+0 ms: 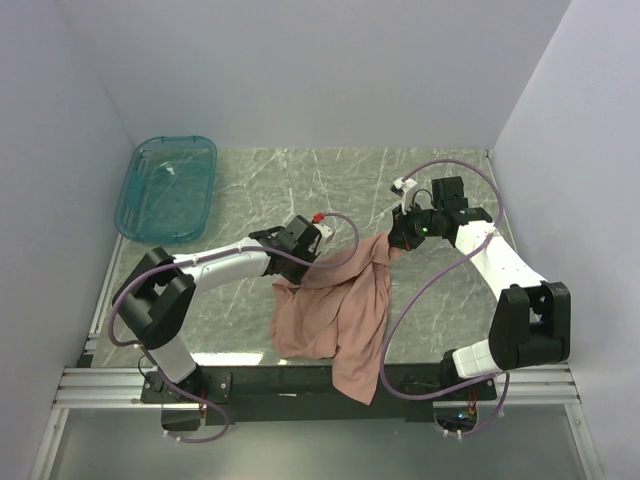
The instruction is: Fold and stack the t-shirts
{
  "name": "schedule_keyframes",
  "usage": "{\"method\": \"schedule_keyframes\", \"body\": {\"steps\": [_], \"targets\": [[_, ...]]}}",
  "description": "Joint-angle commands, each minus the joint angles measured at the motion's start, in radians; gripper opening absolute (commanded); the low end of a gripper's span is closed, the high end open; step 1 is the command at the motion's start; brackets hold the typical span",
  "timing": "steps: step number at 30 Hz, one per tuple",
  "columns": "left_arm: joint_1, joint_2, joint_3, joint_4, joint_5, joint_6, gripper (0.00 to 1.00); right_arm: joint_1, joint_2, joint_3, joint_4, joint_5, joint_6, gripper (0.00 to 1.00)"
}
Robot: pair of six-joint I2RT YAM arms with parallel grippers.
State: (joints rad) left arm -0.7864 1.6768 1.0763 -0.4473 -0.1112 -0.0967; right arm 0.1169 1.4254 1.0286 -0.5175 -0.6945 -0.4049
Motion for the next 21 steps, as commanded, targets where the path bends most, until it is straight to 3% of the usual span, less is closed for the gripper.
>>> {"method": "schedule_keyframes", "body": {"steps": [1,2,3,14,21], "targets": [[-0.008,-0.046,0.03,0.007,-0.005,0.006,0.23,-0.005,-0.016,0.013,0.002,-0.011,0.003,0.0],[-0.008,-0.052,0.022,0.01,-0.001,0.008,0.06,-0.006,-0.016,0.013,0.002,-0.011,0.003,0.0],[-0.008,-0.064,0.019,0.016,0.002,0.008,0.01,-0.008,-0.017,0.013,0.001,-0.011,0.003,0.0],[-0.005,-0.153,0.02,0.041,-0.008,0.008,0.0,-0.028,-0.054,0.048,-0.019,0.032,-0.014,0.0],[0.029,-0.288,0.122,0.079,-0.059,0.037,0.0,-0.029,-0.091,0.226,-0.096,0.085,-0.02,0.0]]}}
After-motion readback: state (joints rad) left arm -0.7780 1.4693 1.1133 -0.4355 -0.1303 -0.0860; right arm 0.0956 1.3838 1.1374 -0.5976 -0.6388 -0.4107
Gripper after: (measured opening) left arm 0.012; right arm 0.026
